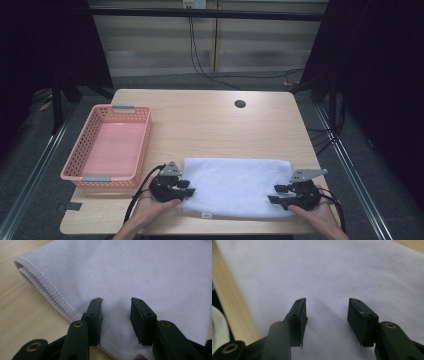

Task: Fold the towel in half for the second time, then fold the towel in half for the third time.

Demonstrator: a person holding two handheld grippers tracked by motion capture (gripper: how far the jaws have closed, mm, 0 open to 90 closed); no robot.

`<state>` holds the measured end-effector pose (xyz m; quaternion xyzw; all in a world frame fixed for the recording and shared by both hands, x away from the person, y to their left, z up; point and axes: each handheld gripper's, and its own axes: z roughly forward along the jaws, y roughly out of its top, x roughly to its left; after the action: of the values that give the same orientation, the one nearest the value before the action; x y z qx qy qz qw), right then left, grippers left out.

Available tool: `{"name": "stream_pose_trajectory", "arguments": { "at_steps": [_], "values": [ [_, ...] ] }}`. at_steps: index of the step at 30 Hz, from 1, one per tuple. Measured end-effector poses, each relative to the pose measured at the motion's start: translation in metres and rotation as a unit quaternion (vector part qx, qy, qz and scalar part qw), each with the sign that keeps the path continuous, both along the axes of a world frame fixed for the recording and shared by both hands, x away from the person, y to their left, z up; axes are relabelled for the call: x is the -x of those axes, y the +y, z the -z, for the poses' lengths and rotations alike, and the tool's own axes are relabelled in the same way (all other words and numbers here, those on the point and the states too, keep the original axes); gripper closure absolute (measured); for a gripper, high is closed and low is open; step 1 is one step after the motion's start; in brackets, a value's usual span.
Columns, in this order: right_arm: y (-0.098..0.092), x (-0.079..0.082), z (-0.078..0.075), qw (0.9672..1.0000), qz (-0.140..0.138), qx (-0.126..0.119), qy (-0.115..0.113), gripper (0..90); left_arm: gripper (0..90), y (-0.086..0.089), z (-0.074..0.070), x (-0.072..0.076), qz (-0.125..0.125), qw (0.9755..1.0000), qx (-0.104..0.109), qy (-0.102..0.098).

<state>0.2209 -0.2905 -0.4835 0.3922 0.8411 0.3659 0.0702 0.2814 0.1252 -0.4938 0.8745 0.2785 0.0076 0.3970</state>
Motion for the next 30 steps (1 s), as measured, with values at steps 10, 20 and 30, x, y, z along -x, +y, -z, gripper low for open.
{"name": "stream_pose_trajectory", "arguments": {
  "at_steps": [10, 20, 30],
  "values": [
    [0.005, -0.002, 0.007, 0.9983, -0.018, 0.05, -0.024, 55.7, 62.8, -0.01, 0.002, -0.001, 0.004, 0.9999, -0.008, -0.013],
    [-0.027, -0.001, 0.006, 0.9989, 0.027, 0.036, -0.012, 52.2, 59.6, -0.036, 0.0, -0.005, 0.013, 0.9999, -0.002, -0.007],
    [0.031, 0.034, -0.015, 0.9988, -0.029, 0.0, -0.04, 41.6, 42.2, -0.028, -0.032, -0.02, -0.004, 0.9992, 0.038, -0.013]
  ]
}}
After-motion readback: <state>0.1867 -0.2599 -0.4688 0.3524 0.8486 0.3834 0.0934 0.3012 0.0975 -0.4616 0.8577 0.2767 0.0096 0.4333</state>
